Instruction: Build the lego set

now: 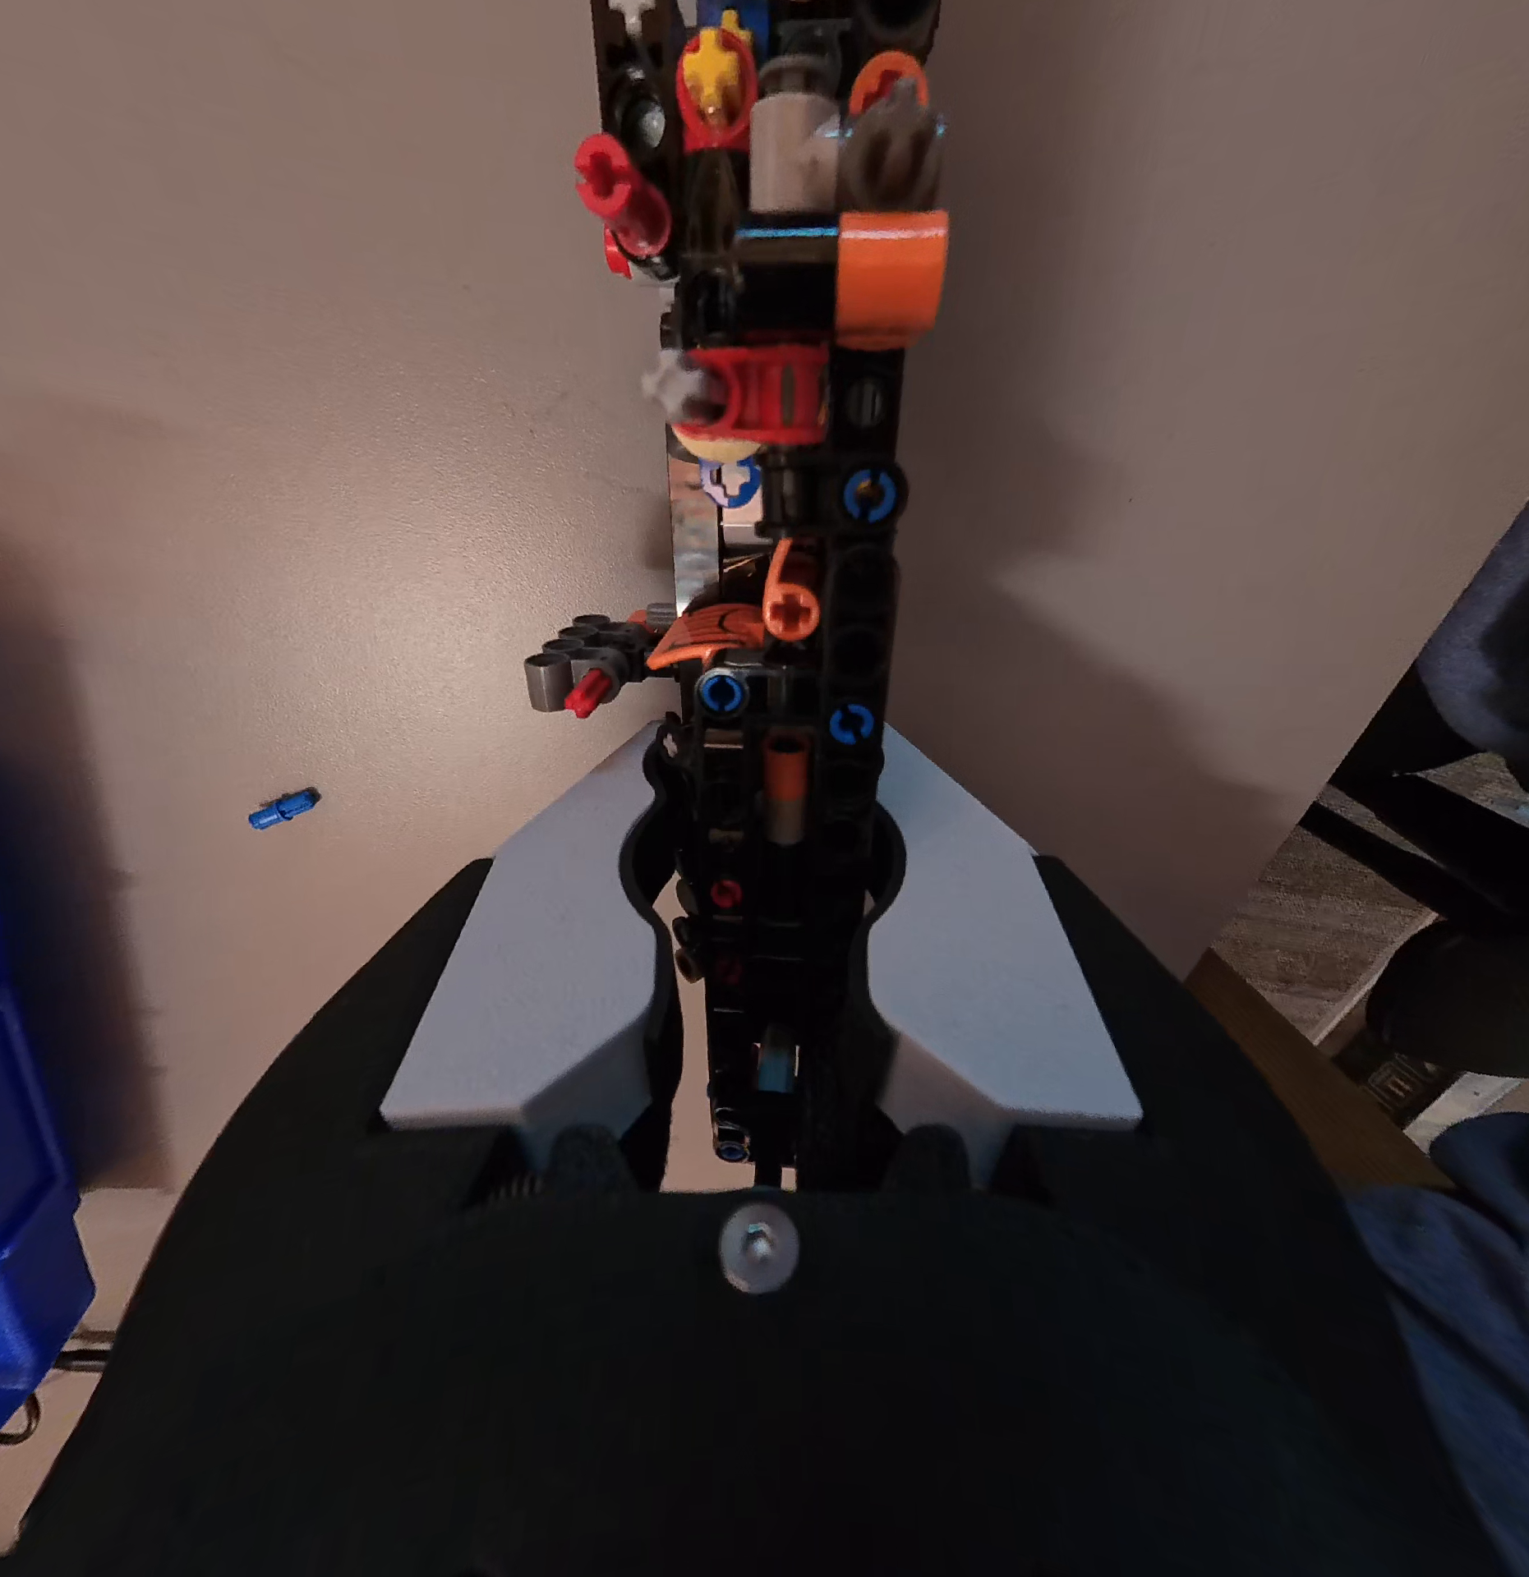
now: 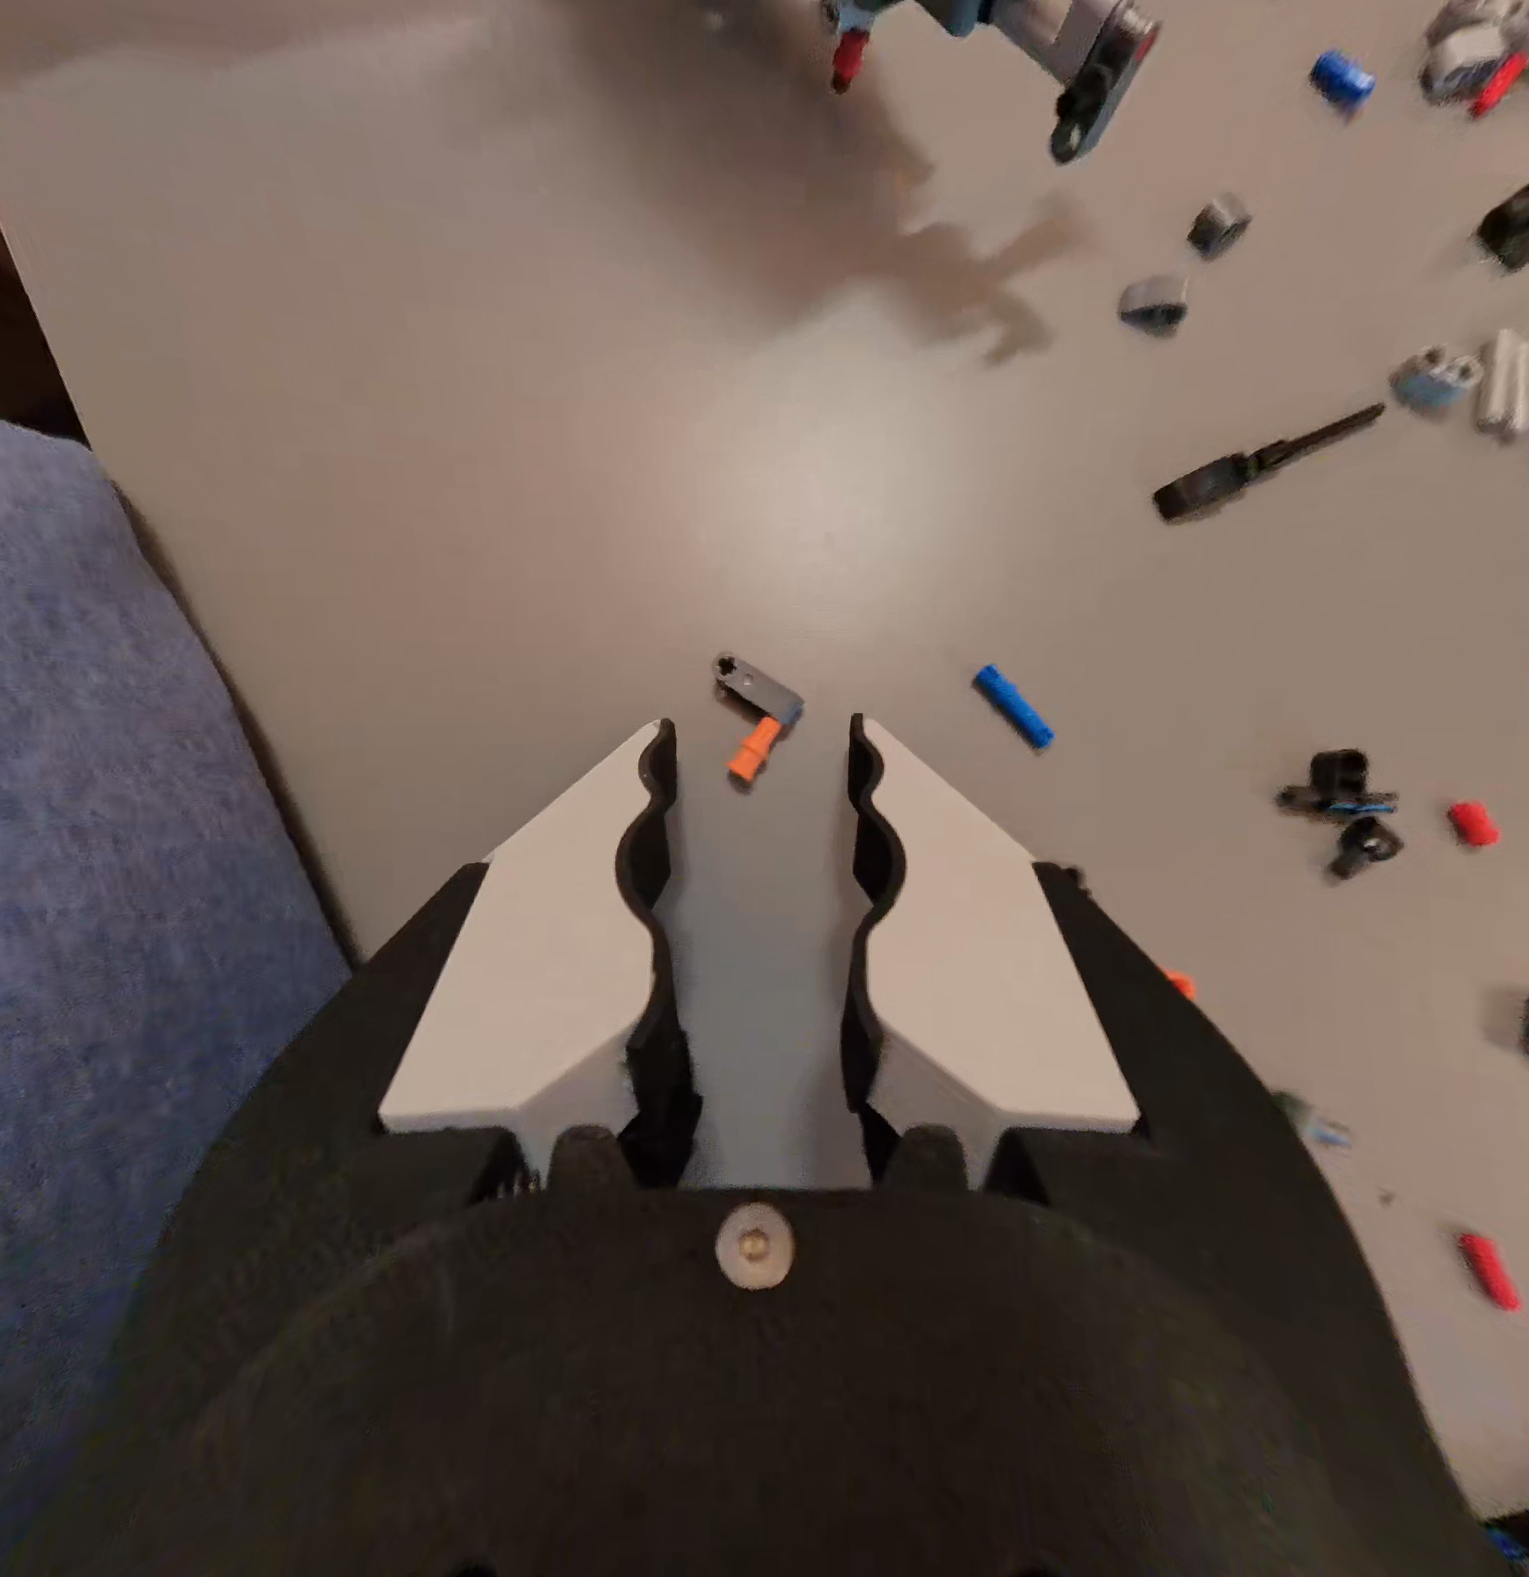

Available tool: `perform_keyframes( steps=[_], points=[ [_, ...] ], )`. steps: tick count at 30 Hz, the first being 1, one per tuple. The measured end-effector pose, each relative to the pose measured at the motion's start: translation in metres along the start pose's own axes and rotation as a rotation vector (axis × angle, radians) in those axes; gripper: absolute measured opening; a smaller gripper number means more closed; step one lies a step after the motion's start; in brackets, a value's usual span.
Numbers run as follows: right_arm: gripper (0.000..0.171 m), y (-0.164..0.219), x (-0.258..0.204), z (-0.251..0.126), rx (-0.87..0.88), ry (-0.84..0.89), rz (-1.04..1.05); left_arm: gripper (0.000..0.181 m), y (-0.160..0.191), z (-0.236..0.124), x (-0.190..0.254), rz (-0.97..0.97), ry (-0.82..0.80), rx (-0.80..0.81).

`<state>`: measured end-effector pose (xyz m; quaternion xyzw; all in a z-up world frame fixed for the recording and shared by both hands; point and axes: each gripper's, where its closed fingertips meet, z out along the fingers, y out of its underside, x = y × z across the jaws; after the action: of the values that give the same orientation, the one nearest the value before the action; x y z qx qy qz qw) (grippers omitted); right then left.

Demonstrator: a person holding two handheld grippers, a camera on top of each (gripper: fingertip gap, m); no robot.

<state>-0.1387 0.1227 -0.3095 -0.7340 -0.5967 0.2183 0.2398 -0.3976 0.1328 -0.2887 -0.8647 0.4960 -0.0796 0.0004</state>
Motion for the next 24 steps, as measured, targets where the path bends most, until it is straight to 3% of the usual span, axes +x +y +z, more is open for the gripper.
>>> perform_keyframes(
  steps=[5,8,17,24],
  points=[
    [0.031,-0.001,-0.006,0.01,-0.012,0.051,0.016,0.036,-0.002,0.0,0.0,0.012,0.001,-0.006],
    [0.025,-0.008,-0.019,0.016,0.007,-0.018,-0.041,0.036,-0.002,0.0,0.001,0.012,-0.002,-0.002],
    [0.029,-0.01,-0.026,0.004,0.039,-0.106,-0.236,0.036,-0.002,0.0,0.001,0.018,-0.002,0.002],
    [0.021,-0.007,-0.024,0.014,0.031,-0.116,-0.215,0.036,-0.001,0.0,0.002,0.014,-0.01,0.002]
  ],
)
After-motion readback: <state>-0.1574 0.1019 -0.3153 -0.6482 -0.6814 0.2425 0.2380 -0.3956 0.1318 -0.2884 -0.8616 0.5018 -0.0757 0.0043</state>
